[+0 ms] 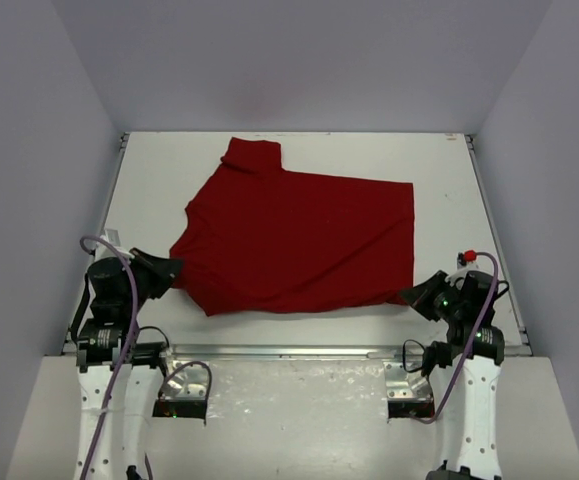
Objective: Fold and stack the t-shirts
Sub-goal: Flatten the tshirt out, then fold the tshirt
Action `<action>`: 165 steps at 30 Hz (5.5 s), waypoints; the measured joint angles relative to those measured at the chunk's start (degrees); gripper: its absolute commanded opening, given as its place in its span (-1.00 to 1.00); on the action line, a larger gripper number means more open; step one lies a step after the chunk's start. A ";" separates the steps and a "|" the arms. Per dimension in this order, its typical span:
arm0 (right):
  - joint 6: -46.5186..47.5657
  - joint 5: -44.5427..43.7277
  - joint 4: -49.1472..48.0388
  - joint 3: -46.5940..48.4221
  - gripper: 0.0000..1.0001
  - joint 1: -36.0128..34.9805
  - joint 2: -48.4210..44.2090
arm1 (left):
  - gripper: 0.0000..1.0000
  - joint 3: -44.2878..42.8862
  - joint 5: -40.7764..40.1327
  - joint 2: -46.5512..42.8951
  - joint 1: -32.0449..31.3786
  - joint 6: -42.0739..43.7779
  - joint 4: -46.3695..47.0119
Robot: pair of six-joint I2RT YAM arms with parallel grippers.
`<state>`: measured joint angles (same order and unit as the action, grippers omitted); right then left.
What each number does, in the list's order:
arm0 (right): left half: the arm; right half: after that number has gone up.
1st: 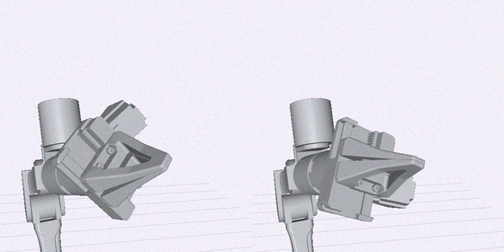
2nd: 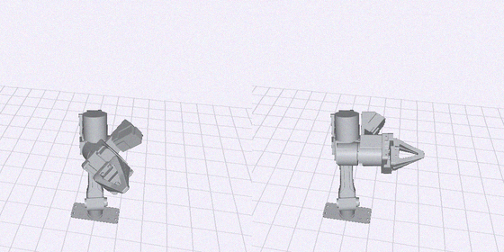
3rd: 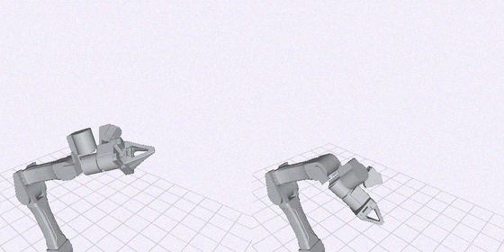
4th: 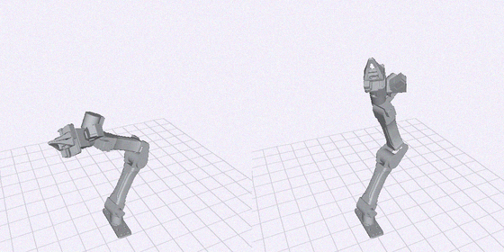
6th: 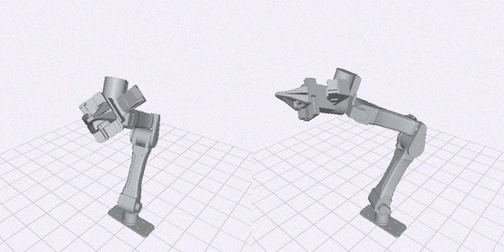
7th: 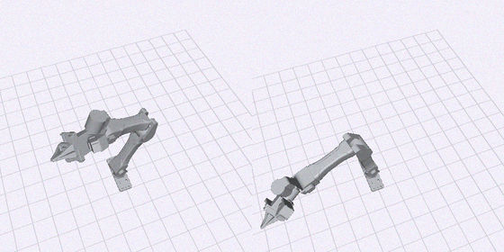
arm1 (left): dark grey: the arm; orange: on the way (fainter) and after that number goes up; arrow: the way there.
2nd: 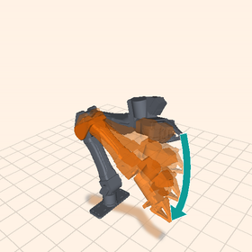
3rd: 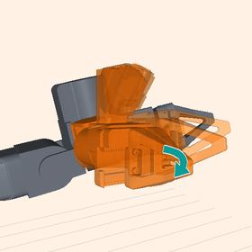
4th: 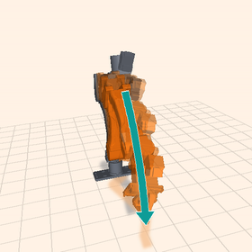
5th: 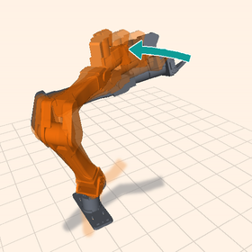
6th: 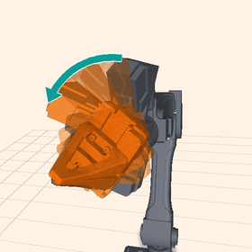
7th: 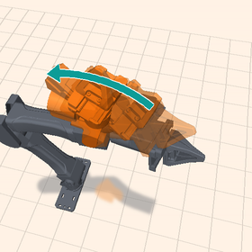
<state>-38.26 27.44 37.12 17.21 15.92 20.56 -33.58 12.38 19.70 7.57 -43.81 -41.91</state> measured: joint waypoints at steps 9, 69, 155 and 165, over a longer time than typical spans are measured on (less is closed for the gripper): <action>-0.74 -2.40 2.47 0.00 -0.97 0.00 4.55 | -0.99 -0.57 -4.57 13.38 0.00 -3.32 7.89; 7.52 -8.83 -24.52 10.82 -0.96 -1.22 50.05 | -0.99 -15.98 -9.20 63.73 -3.50 -4.74 37.57; 32.46 -21.77 -23.39 88.59 -0.01 -65.61 116.37 | 0.13 4.44 -31.17 51.56 -11.28 -9.92 25.18; 32.46 -26.60 -22.95 90.58 -0.65 -66.71 118.05 | -0.13 5.70 -30.18 54.55 -10.03 -8.55 30.10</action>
<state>-5.80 0.84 14.17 107.79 -50.78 138.61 -27.88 -17.80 74.26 -2.46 -52.36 -11.81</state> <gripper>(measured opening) 0.266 0.442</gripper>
